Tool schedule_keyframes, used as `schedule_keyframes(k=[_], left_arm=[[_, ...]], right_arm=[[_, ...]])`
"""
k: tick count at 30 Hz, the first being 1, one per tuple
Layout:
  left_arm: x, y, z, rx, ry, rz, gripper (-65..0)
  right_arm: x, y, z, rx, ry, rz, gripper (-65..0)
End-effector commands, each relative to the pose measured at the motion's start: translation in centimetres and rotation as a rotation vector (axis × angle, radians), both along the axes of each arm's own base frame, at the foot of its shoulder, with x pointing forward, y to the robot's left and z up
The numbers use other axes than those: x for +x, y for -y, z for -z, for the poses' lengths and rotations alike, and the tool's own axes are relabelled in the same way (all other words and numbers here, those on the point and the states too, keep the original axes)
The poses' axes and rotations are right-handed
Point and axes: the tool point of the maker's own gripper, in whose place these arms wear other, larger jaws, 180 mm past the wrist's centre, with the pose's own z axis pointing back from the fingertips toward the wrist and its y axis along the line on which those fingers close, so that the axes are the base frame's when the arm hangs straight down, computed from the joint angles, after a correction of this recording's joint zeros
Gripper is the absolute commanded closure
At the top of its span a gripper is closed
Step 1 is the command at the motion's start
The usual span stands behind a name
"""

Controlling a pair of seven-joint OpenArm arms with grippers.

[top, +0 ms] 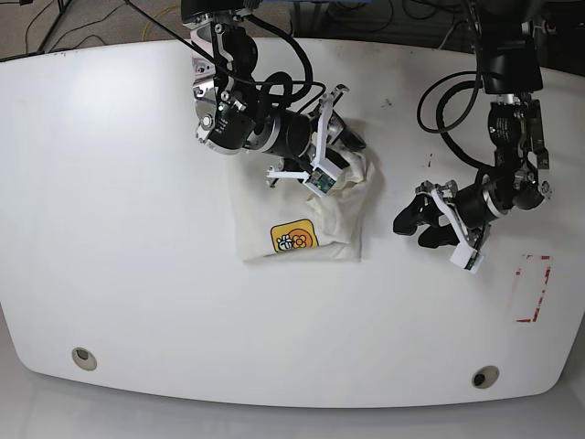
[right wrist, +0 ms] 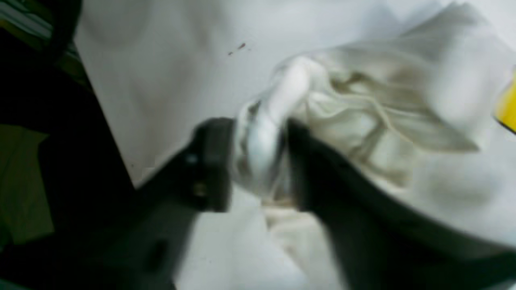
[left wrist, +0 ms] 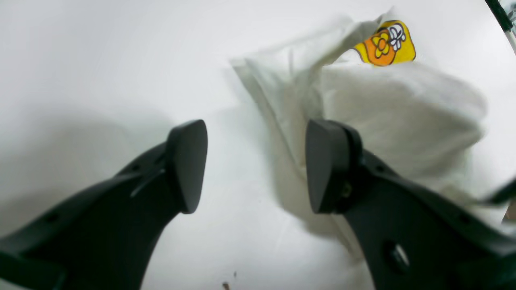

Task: Layout the t-shirt on the table in an organized manner, then fold the t-shirt properly
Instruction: 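Release the fold and press the bundle flat with the right gripper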

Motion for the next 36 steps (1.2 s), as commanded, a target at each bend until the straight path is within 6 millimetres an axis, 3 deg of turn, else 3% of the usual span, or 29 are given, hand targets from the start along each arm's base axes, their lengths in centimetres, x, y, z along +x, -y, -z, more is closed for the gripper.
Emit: schedule_keyframes(k=[1,5,7,16,21,36], left_arm=[[0.5,-0.8,-1.4,0.000,0.049,-0.003,-36.1],[0.0,-1.1,-0.9,0.010,0.034,-0.003,-36.1],[-0.3,-1.1,-0.6,0.010,0.025,-0.003,-36.0],[-1.1,-1.2,0.2,0.011,0.005,-0.002,-36.0],[-1.5,-1.1,0.3,0.013,0.002,0.002,-36.0],[-1.9,-0.6,-0.3,0.023,0.026,0.017,-36.0]], right_arm=[[0.6,-0.9,-1.8,0.060,0.042,0.001,-37.1],[0.8,-0.9,-2.1,0.062,0.049,0.003,-44.5],[1.0,-0.8,-2.2,0.060,0.055,0.006,-44.4],[4.8,3.1,-3.1,0.036,0.109,0.137,-43.1],[6.1,4.5,-2.4,0.011,0.100,0.164,-43.6],[7.1,3.8,0.5,0.027,0.000,0.150,-43.8]])
